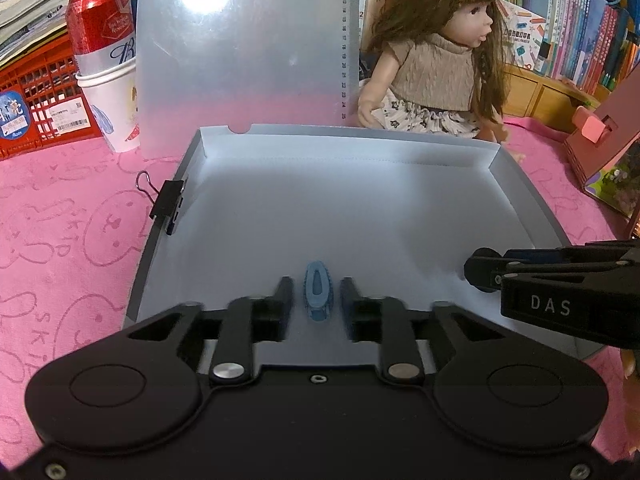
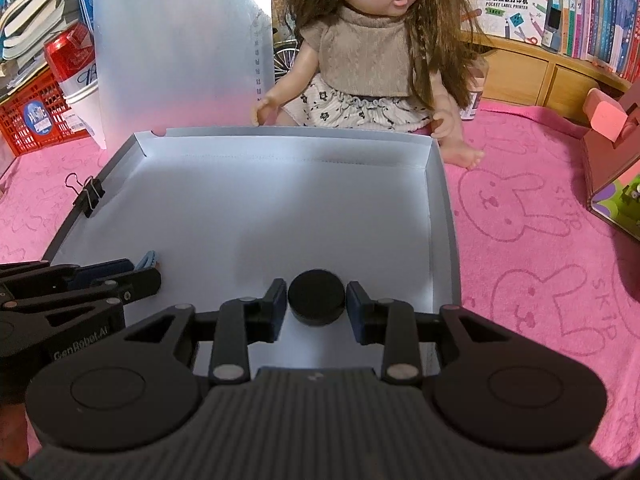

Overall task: Organize rigid objects
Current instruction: 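Open both tools to release the clip and disc inside the tray, then withdraw both open tools from the tray back toward the remaining items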

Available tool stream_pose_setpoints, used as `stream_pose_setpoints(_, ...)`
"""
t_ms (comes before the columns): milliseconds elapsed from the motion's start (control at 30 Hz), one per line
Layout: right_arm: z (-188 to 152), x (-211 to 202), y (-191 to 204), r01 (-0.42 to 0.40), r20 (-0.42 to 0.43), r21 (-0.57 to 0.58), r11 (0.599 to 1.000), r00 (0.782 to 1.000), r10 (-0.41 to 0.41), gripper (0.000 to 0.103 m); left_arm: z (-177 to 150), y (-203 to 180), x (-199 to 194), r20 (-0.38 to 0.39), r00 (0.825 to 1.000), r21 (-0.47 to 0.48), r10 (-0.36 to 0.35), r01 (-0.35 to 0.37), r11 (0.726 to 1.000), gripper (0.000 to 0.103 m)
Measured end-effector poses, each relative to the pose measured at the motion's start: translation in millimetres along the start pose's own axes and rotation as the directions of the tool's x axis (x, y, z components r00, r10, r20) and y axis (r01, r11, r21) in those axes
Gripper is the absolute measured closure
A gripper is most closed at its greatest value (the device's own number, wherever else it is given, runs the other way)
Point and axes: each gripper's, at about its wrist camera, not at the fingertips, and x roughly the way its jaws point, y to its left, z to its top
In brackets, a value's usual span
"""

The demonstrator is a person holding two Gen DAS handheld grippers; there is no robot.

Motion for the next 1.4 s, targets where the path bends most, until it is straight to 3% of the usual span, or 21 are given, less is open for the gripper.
stream_pose_setpoints(267, -2.3, -14.9, -2.2, 0.005, 0.038, 0.006, 1.0, 0.999, -0.005, 0.036, -1.1, -0.4, -16.3, 0.033, 0.999, 0.019, 0.012, -0.012, 1.0, 0.054)
stream_pose_setpoints(633, -14.2, -54.0, -6.4, 0.03, 0.101, -0.005, 1.0, 0.994, -0.029, 0.02, -15.1, -6.6, -46.6, 0.058, 0.998, 0.027, 0.009, -0.01, 1.0, 0.045)
stream_pose_setpoints(1400, -70.7, -143.0, 3.0, -0.022, 0.203, -0.045, 0.999, 0.979, 0.031, 0.014, -72.9, -14.9, -144.2, 0.146, 0.988, 0.068, -0.044, 0.034, 0.997, 0.037)
